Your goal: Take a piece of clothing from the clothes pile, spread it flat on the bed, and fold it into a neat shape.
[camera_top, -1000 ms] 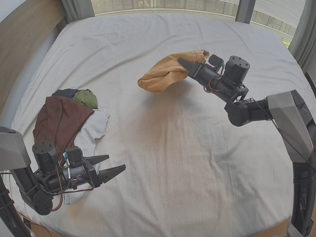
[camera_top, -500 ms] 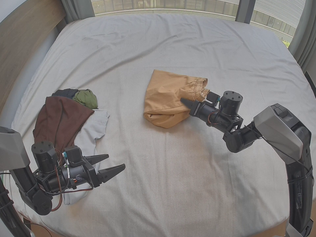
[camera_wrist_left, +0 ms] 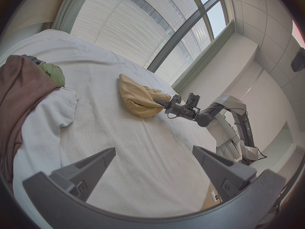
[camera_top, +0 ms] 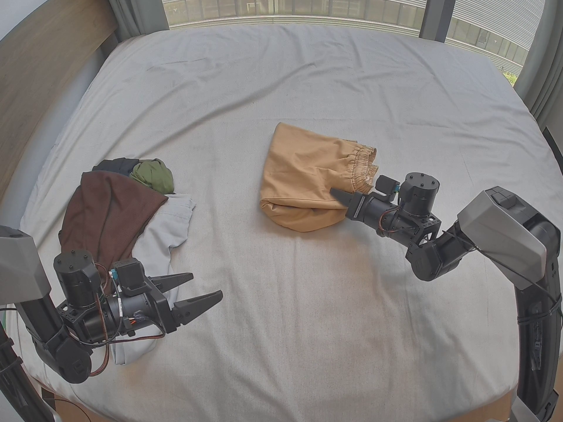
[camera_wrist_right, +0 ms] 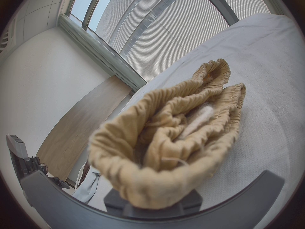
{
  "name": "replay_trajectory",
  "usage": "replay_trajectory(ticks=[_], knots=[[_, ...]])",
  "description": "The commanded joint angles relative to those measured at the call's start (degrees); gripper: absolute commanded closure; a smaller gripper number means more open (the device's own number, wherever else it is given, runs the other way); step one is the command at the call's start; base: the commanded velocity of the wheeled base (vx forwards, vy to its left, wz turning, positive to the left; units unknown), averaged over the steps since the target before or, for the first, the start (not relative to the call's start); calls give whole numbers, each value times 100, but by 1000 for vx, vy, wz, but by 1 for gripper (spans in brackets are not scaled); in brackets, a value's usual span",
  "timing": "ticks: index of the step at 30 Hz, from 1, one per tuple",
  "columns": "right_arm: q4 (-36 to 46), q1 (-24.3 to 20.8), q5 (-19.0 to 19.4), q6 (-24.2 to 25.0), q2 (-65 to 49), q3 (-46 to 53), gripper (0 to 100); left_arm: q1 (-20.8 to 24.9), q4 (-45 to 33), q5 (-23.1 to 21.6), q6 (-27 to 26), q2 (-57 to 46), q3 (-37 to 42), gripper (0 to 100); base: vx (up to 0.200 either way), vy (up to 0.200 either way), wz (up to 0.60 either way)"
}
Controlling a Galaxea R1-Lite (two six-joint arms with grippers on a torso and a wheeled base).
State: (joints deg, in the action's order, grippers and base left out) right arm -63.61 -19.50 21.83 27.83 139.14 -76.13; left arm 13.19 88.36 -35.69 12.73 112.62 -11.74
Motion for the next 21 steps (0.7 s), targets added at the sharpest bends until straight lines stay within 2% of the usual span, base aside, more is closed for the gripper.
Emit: replay_trajectory(ticks=[1, 2, 11, 17, 21], knots=[[-20, -18, 5, 3, -28, 10, 100, -1, -3, 1, 2, 6, -4, 0, 0, 0, 0], [-37, -36, -4, 3, -28, 10, 0, -1, -3, 1, 2, 6, -4, 0, 0, 0, 0], [-55, -124, 5, -138, -247, 591, 0, -1, -3, 1, 2, 6, -21, 0, 0, 0, 0], [253, -510, 5, -410, -687, 1399, 0, -1, 6, 1, 2, -3, -21, 0, 0, 0, 0], [323, -792, 5, -436, -783, 1575, 0, -9, 6, 1, 2, -3, -21, 0, 0, 0, 0]])
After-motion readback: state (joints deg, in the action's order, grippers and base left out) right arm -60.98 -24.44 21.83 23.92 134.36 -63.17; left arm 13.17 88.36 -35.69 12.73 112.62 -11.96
